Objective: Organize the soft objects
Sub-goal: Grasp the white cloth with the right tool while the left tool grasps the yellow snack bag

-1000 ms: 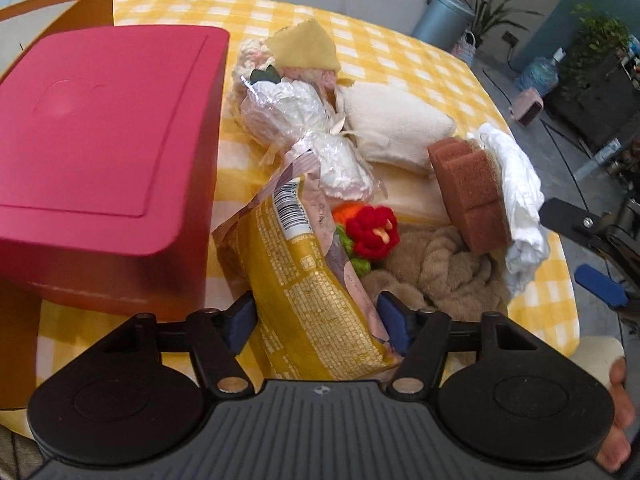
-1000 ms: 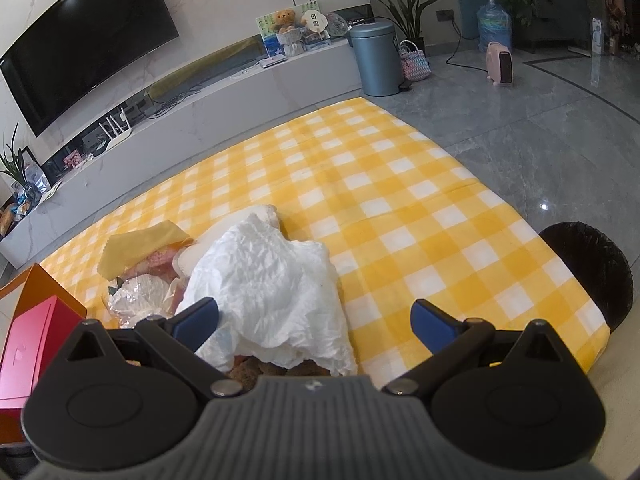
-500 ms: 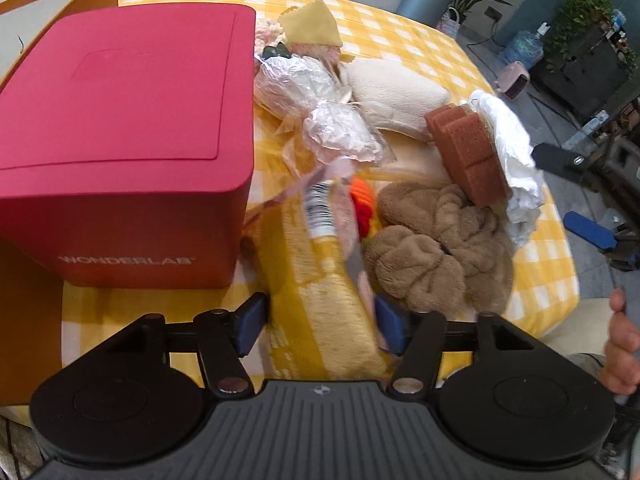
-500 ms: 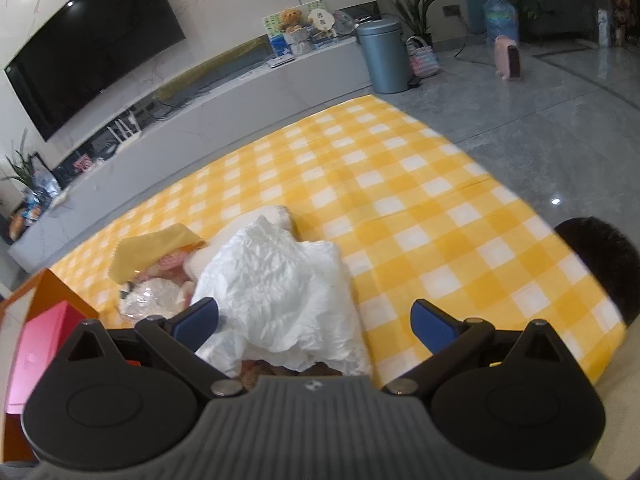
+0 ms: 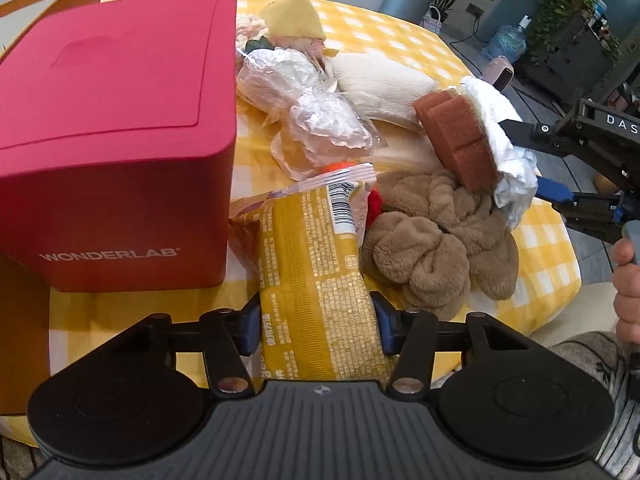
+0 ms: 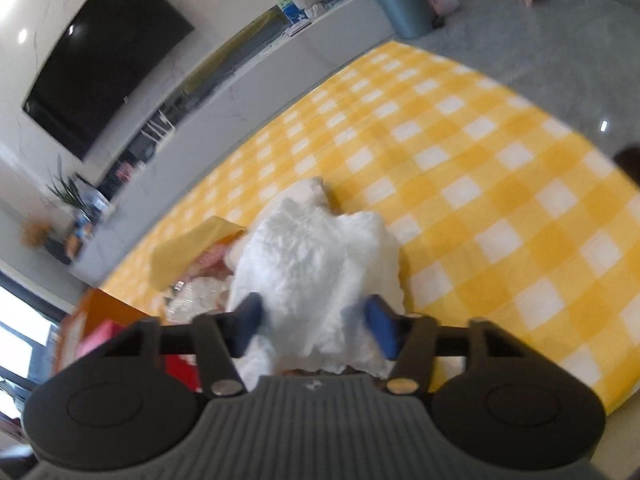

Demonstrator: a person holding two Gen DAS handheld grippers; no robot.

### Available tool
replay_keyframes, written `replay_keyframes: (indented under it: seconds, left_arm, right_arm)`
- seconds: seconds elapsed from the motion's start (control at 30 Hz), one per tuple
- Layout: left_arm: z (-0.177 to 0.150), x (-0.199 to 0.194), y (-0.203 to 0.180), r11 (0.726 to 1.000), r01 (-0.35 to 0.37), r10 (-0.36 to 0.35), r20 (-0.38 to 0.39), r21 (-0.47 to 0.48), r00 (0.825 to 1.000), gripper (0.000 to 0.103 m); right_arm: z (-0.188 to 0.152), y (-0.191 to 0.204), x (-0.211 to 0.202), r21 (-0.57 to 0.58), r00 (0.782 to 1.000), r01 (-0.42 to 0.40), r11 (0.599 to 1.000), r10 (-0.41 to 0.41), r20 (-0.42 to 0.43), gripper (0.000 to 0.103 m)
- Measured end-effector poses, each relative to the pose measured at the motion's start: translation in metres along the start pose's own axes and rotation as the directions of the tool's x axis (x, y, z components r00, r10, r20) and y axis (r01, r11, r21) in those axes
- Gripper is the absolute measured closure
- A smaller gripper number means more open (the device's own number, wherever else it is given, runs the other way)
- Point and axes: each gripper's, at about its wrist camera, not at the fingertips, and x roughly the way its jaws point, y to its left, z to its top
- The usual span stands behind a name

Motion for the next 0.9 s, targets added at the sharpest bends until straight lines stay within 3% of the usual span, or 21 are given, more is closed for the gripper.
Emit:
replay_keyframes:
  seconds: [0.07,0.13,0.57,0.77,0.9]
  left_arm:
    - [-0.002,-0.004,-0.002,1.000,0.006,-0.006,0.008,0.005,1.000,0.043]
    - [-0.003,-0.009,-0.003,1.000,0.017,-0.017,0.022,0.014,1.000,0.043]
    - [0.004,-0.042,-0.013,0.993,0.111,-0.115,0.096,0.046,0.989,0.044]
    - [0.009,-0.057,-0.015,0.989,0.139,-0.144,0.127,0.047,0.981,0.044]
    - [0.011,-0.066,-0.015,0.987,0.155,-0.161,0.157,0.052,0.974,0.044]
  right_arm:
    - [-0.001,-0.007,-0.004,0.034,1.000,-0.010,0.999,0.010,0.014,0.065]
    - [-0.001,-0.013,-0.011,0.071,0.999,-0.028,0.997,0.025,0.039,0.083]
    - [-0.002,-0.013,-0.055,0.054,0.980,-0.042,0.998,0.030,0.199,0.086]
    - [-0.003,-0.014,-0.082,0.043,0.956,-0.066,0.997,0.051,0.287,0.086]
    - [-0.005,-0.004,-0.099,-0.027,0.943,-0.063,0.998,0.069,0.326,0.086]
